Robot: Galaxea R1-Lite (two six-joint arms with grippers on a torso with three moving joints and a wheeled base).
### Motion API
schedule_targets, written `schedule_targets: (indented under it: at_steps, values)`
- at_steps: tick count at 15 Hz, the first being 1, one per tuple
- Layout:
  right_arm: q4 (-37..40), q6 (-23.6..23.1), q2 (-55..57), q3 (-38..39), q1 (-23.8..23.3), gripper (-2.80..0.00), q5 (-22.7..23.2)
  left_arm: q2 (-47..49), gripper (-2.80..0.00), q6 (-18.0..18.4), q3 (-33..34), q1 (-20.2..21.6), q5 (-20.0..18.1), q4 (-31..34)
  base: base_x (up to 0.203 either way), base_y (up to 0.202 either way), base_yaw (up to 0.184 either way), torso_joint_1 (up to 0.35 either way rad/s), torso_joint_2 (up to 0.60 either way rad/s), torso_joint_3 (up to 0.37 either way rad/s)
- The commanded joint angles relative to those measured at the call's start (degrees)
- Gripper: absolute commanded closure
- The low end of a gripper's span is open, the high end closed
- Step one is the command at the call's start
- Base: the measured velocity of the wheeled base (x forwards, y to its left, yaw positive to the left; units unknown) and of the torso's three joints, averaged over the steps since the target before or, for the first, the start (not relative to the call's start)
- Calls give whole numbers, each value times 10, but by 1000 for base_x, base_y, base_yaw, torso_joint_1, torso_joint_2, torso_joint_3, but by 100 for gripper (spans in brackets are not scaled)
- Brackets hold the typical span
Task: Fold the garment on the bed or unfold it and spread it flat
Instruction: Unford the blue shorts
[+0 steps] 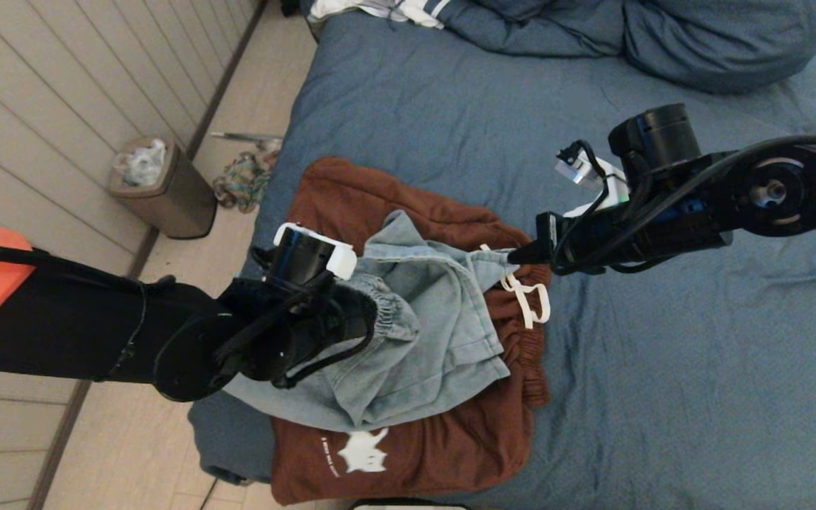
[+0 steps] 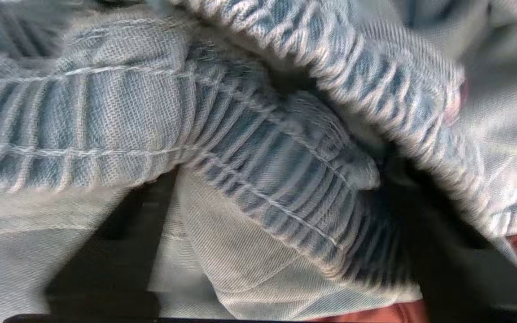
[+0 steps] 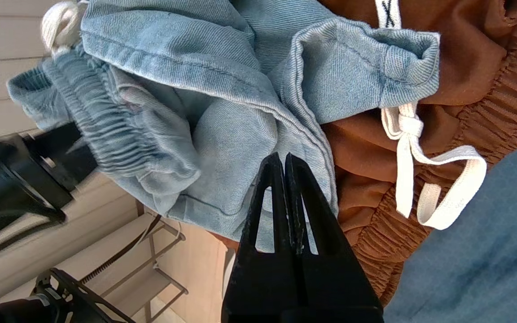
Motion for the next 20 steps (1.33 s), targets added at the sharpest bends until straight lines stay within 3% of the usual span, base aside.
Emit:
schedule_targets:
  at_steps: [1, 7, 12, 15, 20]
  values:
    - [1, 1, 1, 0, 1, 0, 1, -7, 0, -1, -4, 3, 0, 1, 0, 0, 0, 0, 0, 0]
    - [1, 1, 2, 1, 3, 0, 0, -16, 0, -3, -16, 23, 2, 0, 0, 0, 0, 0, 0, 0]
    - [1, 3, 5, 0, 0, 0, 2, -66, 0, 1, -50, 143, -11, 28, 0, 0, 0, 0, 0, 0]
    - [1, 6, 6, 4, 3, 0, 3, -80, 0, -5, -55, 207, -52, 37, 0, 0, 0, 0, 0, 0]
    - [0, 5, 28, 10, 10, 0, 2, -89, 0, -26, 11, 248, -92, 30, 0, 0, 0, 0, 0, 0]
